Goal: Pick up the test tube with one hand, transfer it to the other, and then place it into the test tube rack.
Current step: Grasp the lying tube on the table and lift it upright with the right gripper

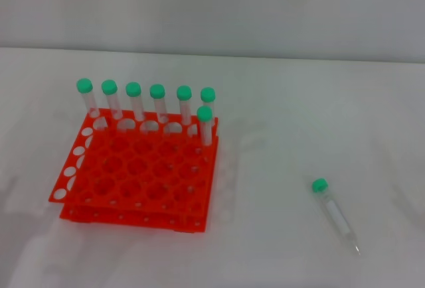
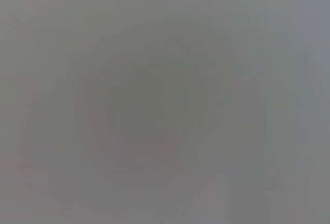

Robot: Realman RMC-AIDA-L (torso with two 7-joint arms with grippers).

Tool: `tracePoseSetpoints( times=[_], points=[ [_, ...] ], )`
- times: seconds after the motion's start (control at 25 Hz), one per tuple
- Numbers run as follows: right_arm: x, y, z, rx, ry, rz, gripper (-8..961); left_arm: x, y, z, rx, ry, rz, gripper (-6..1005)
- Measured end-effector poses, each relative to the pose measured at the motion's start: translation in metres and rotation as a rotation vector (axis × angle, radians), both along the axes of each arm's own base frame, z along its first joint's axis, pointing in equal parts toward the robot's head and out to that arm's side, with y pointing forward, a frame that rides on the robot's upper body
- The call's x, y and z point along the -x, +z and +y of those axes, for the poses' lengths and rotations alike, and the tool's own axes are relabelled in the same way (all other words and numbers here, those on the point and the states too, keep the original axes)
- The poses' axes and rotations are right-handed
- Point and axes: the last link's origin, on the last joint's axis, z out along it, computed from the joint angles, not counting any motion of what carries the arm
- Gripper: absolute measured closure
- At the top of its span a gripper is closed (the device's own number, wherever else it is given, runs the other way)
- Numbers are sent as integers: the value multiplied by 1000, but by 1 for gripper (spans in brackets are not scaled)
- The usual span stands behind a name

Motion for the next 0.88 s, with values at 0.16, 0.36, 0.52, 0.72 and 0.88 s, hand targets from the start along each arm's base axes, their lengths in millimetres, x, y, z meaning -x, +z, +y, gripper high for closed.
tracePoseSetpoints(
  times=[0.16, 0.36, 0.52, 0.72, 0.88],
  points=[
    [0, -1, 0, 4, 1, 1, 79, -2, 0, 5, -1, -12, 0, 116],
    [-1, -1, -2, 4, -2, 2, 79, -3, 0, 7, 2, -16, 1, 117],
    [0, 1, -2, 12, 7, -6, 80, -2, 0, 5, 3, -12, 1, 117],
    [6, 15, 5, 86, 54, -4, 81, -3, -1, 4, 8, -13, 1, 118],
    [19, 37, 24, 259, 62, -19, 81, -3, -1, 5, 9, -14, 1, 118]
  ],
)
